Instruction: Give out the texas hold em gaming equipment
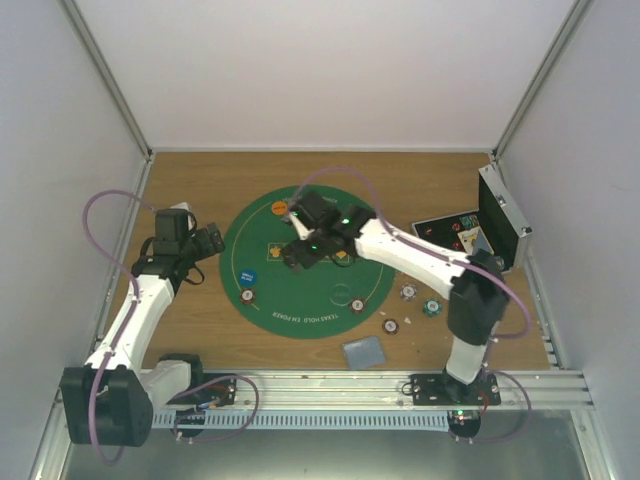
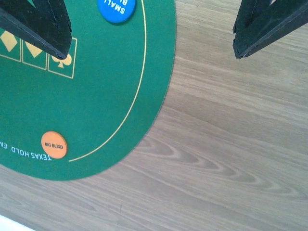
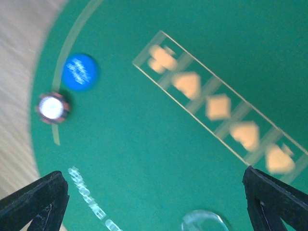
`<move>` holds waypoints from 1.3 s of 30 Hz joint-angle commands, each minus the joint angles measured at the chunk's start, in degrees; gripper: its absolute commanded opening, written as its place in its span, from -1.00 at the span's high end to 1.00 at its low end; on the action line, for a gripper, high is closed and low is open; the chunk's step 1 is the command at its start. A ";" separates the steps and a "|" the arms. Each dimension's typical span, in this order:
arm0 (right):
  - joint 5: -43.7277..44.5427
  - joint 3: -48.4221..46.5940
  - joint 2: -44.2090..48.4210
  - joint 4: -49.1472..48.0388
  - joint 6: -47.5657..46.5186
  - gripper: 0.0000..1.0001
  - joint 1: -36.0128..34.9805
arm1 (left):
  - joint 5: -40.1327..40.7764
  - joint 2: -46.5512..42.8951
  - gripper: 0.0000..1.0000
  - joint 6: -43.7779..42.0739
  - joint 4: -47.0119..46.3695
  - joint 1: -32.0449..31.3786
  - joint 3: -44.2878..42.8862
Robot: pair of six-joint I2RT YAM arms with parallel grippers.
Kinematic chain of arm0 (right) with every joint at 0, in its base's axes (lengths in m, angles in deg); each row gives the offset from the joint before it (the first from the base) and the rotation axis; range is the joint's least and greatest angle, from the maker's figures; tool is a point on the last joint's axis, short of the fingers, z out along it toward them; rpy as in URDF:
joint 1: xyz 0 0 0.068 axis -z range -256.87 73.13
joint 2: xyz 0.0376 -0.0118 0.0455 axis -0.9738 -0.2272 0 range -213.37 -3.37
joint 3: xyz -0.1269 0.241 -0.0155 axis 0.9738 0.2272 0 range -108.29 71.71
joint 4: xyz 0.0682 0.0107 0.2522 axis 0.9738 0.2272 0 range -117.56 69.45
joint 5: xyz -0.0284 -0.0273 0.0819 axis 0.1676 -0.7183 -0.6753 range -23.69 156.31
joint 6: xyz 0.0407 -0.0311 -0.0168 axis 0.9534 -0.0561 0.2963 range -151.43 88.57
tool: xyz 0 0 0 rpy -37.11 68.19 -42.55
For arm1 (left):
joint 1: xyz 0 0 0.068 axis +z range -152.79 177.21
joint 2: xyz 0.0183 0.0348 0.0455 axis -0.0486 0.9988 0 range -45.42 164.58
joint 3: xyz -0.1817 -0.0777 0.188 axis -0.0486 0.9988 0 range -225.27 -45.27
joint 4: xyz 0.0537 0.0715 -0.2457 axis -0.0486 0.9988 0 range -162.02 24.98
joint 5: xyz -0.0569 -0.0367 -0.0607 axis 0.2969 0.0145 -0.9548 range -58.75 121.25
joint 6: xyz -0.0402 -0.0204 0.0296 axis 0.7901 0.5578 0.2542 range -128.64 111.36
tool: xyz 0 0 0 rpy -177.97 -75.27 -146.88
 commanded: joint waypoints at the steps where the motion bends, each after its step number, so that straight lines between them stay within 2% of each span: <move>1: 5.29 13.73 10.18 0.46 6.43 -0.99 2.64 | -1.69 1.04 -0.85 -2.68 -1.74 -0.16 -0.65; 8: 5.06 36.10 26.39 5.54 19.24 -0.99 3.51 | -1.69 -0.07 -0.85 -3.22 -3.07 -0.21 0.59; 16: 2.66 47.65 34.38 7.91 30.26 -0.92 5.04 | -3.25 -1.44 -0.85 -2.21 -3.77 -0.21 2.08; 27: -0.24 55.81 35.62 4.81 34.76 -0.76 10.46 | -3.81 -2.13 -0.85 -2.41 -2.96 -0.21 1.69; 33: 0.19 56.42 34.83 2.69 33.92 -0.71 11.99 | -4.10 -3.16 -0.85 -2.18 -2.12 -0.21 2.16; 39: 0.29 57.13 32.65 0.62 33.27 -0.56 12.25 | -4.05 -3.79 -0.85 -2.42 -1.46 -0.21 2.23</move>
